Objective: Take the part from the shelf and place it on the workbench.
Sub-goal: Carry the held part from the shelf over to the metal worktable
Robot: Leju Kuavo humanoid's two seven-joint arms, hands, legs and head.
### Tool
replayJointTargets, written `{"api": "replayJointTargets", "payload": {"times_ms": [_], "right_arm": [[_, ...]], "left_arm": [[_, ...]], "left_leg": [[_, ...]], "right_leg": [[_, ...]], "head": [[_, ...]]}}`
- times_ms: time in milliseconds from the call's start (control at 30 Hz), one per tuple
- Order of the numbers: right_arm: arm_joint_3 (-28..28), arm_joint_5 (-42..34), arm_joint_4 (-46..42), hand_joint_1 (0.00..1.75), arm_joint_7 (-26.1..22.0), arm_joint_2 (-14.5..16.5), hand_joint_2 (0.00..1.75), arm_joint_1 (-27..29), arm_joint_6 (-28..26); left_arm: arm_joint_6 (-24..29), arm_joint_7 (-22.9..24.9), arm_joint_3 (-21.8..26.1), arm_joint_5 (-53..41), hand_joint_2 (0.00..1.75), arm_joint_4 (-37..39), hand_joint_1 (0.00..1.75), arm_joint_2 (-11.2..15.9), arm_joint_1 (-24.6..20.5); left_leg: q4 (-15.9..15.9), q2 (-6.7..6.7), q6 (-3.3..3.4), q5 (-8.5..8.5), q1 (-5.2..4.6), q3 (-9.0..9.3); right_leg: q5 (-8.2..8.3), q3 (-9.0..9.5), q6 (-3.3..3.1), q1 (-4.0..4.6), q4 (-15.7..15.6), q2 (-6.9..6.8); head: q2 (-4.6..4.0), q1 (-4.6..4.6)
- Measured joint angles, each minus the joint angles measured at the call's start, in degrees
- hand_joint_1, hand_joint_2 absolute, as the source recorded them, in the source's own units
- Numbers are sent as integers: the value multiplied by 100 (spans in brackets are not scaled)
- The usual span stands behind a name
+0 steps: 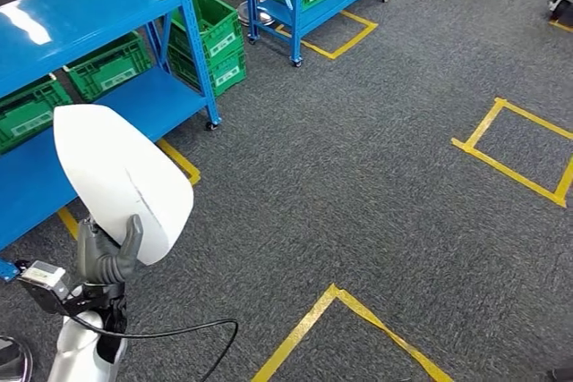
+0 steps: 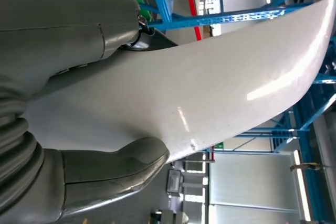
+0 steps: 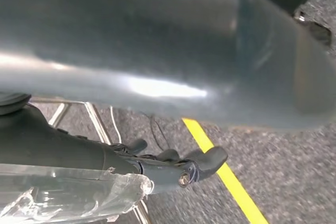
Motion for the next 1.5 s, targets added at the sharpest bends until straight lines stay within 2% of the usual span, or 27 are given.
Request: {"api": "replayJointTargets", "payload": {"times_ms": [67,133,167,233,267,300,367,433,500,567,600,667,700,733,800,867,933,1000,1033,1100,1167,1233,1267,1333,1400,1467,1500], "right_arm": [[0,0,0,0,0,-1,0,26,-1],[0,0,0,0,-1,1,0,6,-1],[0,0,0,0,-1,2,0,-8,0],[0,0,0,0,-1,1,0,-13,0],[-1,0,0,0,0,0,0,-7,0],[-1,0,0,0,0,0,0,-1,0],[-2,0,0,0,-3,0,0,-10,0],[-2,1,0,0,-8,1,0,-33,-1],[-2,3,0,0,-11,2,0,-36,-3],[-4,5,-1,0,-11,0,0,-22,-7],[-5,5,-1,0,-11,-2,0,-24,-11],[-7,5,-2,0,-11,-5,0,-35,-17],[-7,4,-2,0,-11,-5,0,-39,-19],[-7,4,-2,0,-11,-5,0,-35,-18],[-7,5,-2,0,-11,-3,0,-20,-16],[-8,6,-2,0,-11,-1,0,-17,-15],[-9,6,-2,0,-13,-1,0,-25,-16],[-9,7,-2,0,-15,-1,0,-7,-16],[-9,6,-2,0,-15,-2,0,12,-15],[-9,5,-2,0,-16,-1,0,23,-12],[-9,4,-2,0,-17,3,0,0,-5],[-9,5,-2,0,-17,4,0,-14,1],[-9,5,-2,0,-17,4,0,-9,7],[-10,5,-2,0,-17,3,0,3,16],[-11,7,-2,0,-15,3,0,-10,27],[-11,8,-2,0,-10,4,0,-28,36],[-11,9,-2,0,-9,4,0,-28,37]], "left_arm": [[-32,-4,0,18,175,0,175,-10,-8],[-42,-11,3,5,175,1,175,-13,1],[-36,-20,4,-22,175,1,175,-10,9],[3,-47,4,-127,175,2,175,-5,17],[32,-64,2,-188,175,2,175,-5,18],[58,-81,-2,-244,175,2,175,-5,18],[86,-115,-8,-291,175,2,175,-4,16],[46,-132,-9,-240,175,2,175,-3,15],[-21,-138,-12,-171,175,1,175,-5,12],[-54,-144,-16,-148,175,0,175,-4,4],[-60,-147,-17,-145,175,-1,175,-2,5],[-63,-153,-17,-142,175,0,175,3,23],[-63,-153,-17,-142,175,1,175,4,38],[-63,-153,-17,-142,175,1,175,4,48],[-63,-153,-17,-142,175,2,175,4,55],[-58,-155,-17,-149,175,1,175,7,50],[-40,-161,-17,-181,175,2,175,10,48],[-4,-170,-20,-212,175,3,175,7,47],[25,-176,-23,-228,175,2,175,3,39],[88,-187,-32,-269,175,0,175,-9,20],[128,-192,-32,-303,175,-2,175,-13,28],[156,-192,-26,-316,175,-3,175,-4,46],[175,-192,-22,-320,175,-3,175,-1,49],[206,-202,-16,-322,175,-7,175,1,50],[231,-220,-9,-310,175,-31,175,-1,48],[261,-227,-5,-301,175,-68,175,-3,43],[273,-227,-4,-302,175,-85,175,-3,40]], "left_leg": [[-13,116,74,20,12,4],[-19,255,122,19,3,6],[-18,333,138,13,-9,6],[-17,480,146,0,-24,13],[-17,542,142,-9,-26,23],[-17,601,131,-22,-27,40],[-11,703,90,-58,-51,80],[-11,798,41,-81,-89,104],[-32,895,-14,-91,-99,124],[69,781,-69,-207,-83,100],[282,653,-86,-350,-76,10],[1025,418,-92,-720,-70,-350],[1373,377,-93,-835,-70,-536],[1564,359,-94,-840,-69,-653],[1317,337,-93,-523,-62,-586],[596,156,-98,-104,-32,-275],[125,-40,-84,36,-2,-81],[41,-27,-26,18,-1,-61],[32,29,8,28,1,-58],[13,152,77,43,18,-45],[11,292,117,35,-2,-38],[12,442,135,24,-27,-34],[12,507,137,18,-34,-28],[12,625,125,-3,-46,0],[14,724,88,-34,-77,33],[7,809,39,-48,-106,52],[-6,856,10,-48,-110,62]], "right_leg": [[-107,-104,50,17,169,-192],[-446,-398,91,37,797,-545],[-626,-585,108,32,1196,-652],[-739,-769,116,27,1625,-729],[-638,-693,108,28,1512,-746],[-465,-513,94,32,1199,-781],[-184,-83,45,65,430,-984],[-122,95,-23,107,86,-1098],[-119,84,-94,123,64,-989],[-94,96,-157,100,22,-870],[-80,105,-185,82,2,-811],[-68,100,-221,67,-5,-681],[-67,97,-229,66,-5,-608],[-67,97,-232,62,-5,-532],[-63,108,-220,45,-2,-381],[-62,99,-170,32,24,-233],[-50,42,-96,27,57,-105],[-16,-16,-24,8,39,1],[-13,-35,4,7,38,-1],[-167,-174,55,31,295,-251],[-512,-505,95,45,994,-603],[-727,-792,109,35,1602,-719],[-691,-793,104,34,1630,-735],[-378,-448,69,44,1043,-820],[-153,-34,7,91,315,-1014],[-134,83,-58,130,82,-1065],[-118,77,-92,131,72,-996]], "head": [[0,42],[0,100],[0,116],[0,116],[0,117],[0,117],[0,119],[0,115],[0,114],[0,105],[0,93],[0,73],[0,69],[0,68],[0,70],[0,62],[0,55],[0,56],[0,55],[0,110],[0,170],[0,176],[0,177],[0,177],[0,174],[0,168],[0,167]]}}
